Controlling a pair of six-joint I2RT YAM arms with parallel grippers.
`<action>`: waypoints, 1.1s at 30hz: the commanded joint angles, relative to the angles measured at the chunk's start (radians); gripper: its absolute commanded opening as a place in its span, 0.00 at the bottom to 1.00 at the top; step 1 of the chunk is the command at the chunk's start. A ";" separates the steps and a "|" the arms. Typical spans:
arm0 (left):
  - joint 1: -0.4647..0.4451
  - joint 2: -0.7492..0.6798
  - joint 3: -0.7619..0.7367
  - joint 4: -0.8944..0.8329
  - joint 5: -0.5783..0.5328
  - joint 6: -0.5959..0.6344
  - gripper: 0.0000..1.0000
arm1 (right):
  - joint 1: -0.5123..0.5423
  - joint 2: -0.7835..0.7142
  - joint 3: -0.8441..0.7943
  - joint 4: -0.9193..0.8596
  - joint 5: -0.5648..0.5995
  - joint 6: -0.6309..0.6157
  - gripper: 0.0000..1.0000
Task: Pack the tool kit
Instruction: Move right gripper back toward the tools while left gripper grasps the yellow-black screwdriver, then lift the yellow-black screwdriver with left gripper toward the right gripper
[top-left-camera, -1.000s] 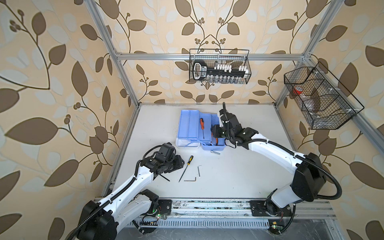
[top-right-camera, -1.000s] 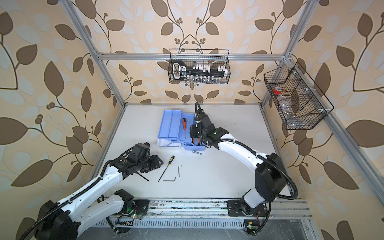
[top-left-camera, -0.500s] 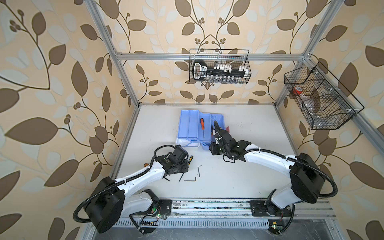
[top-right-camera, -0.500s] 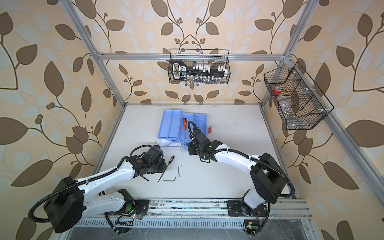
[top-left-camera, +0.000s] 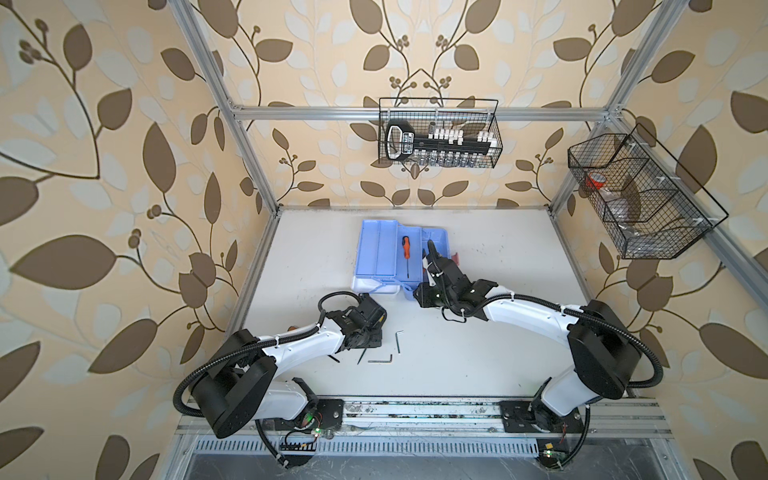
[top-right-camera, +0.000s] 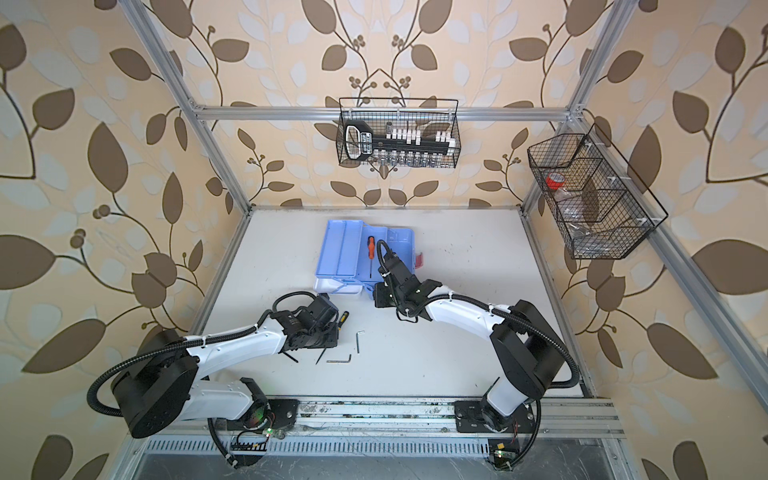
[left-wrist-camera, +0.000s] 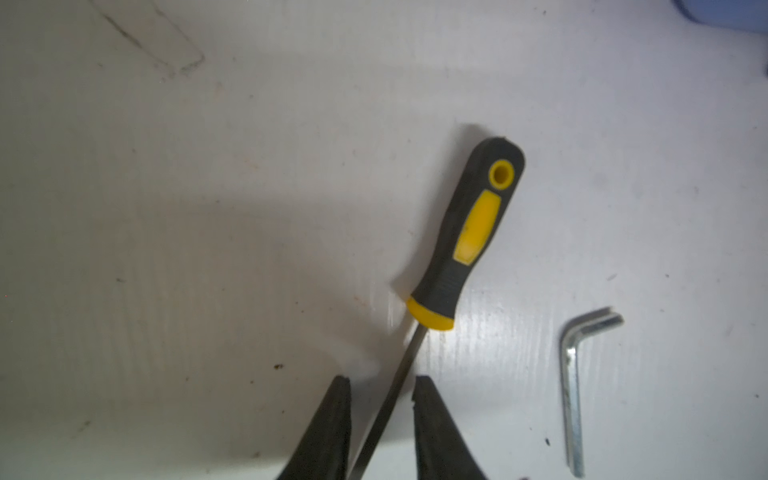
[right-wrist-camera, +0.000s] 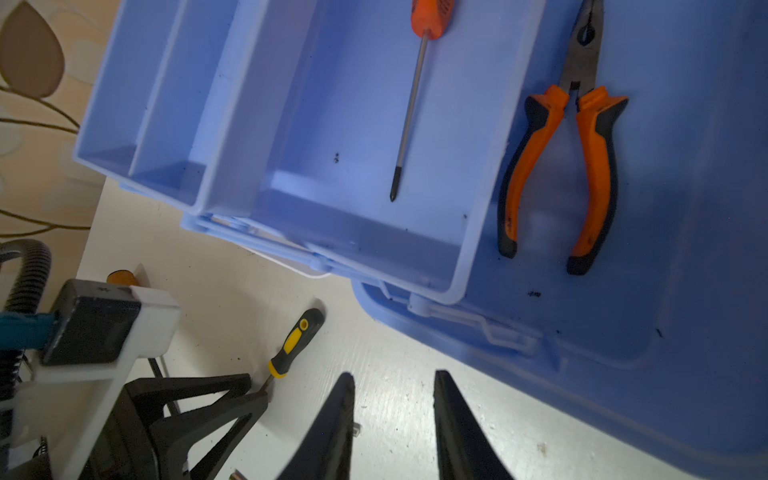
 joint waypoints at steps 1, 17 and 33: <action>-0.010 0.036 -0.001 0.019 -0.026 0.010 0.21 | -0.005 0.015 -0.013 0.015 -0.017 0.012 0.33; -0.011 0.035 0.076 -0.050 -0.048 0.038 0.00 | -0.009 0.012 -0.040 0.040 -0.043 0.027 0.33; -0.010 -0.258 0.197 -0.135 0.143 0.048 0.00 | -0.002 0.057 -0.103 0.406 -0.385 0.194 0.50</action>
